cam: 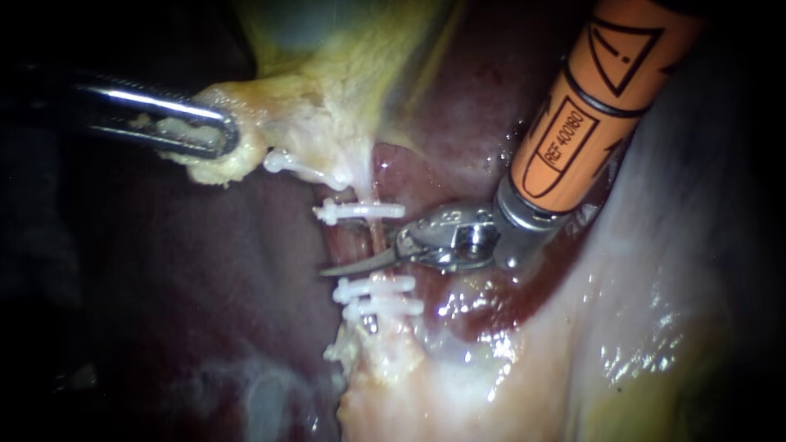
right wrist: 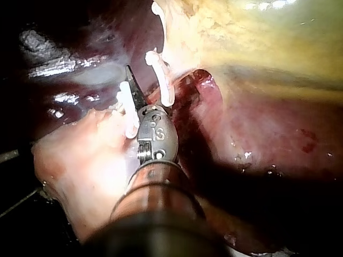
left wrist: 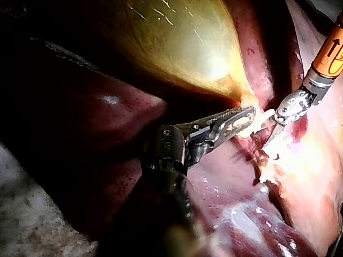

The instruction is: Go to the cutting position right tube

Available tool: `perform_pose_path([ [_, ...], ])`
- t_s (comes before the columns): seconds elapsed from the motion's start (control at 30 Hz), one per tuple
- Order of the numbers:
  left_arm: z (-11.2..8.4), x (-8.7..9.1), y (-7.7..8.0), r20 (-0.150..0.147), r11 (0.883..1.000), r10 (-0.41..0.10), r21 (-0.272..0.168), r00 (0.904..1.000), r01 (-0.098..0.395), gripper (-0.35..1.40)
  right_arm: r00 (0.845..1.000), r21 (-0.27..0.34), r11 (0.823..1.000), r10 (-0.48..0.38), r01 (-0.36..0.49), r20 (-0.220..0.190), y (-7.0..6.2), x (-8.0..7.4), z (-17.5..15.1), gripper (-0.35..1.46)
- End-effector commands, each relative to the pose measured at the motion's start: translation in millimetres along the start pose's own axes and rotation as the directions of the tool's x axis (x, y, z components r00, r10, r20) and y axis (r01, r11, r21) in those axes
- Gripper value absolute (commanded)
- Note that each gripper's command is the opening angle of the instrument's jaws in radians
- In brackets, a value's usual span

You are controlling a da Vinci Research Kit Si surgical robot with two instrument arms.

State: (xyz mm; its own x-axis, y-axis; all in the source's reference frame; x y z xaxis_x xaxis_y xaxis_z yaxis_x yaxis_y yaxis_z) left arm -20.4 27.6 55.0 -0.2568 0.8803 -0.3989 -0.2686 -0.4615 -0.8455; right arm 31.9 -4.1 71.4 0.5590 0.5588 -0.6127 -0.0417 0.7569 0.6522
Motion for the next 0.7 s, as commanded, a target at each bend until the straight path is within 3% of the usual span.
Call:
perform_pose_path([
  [0.03,0.0,0.0,0.0,0.0,1.0,0.0,0.0,1.0,0.0,-0.35,1.0,-0.002,1.0,0.0,0.0,-0.001,0.0,0.0,0.0,1.37],
  [0.37,0.0,0.0,0.0,0.0,1.0,0.0,0.001,1.0,0.0,-0.35,1.0,0.013,1.0,-0.002,0.002,-0.024,-0.3,0.2,0.2,1.41],
  [0.7,0.0,0.0,0.0,0.0,1.0,0.0,0.0,1.0,0.0,-0.35,0.998,0.093,0.996,-0.009,0.015,-0.064,-2.6,1.1,0.6,1.41],
])
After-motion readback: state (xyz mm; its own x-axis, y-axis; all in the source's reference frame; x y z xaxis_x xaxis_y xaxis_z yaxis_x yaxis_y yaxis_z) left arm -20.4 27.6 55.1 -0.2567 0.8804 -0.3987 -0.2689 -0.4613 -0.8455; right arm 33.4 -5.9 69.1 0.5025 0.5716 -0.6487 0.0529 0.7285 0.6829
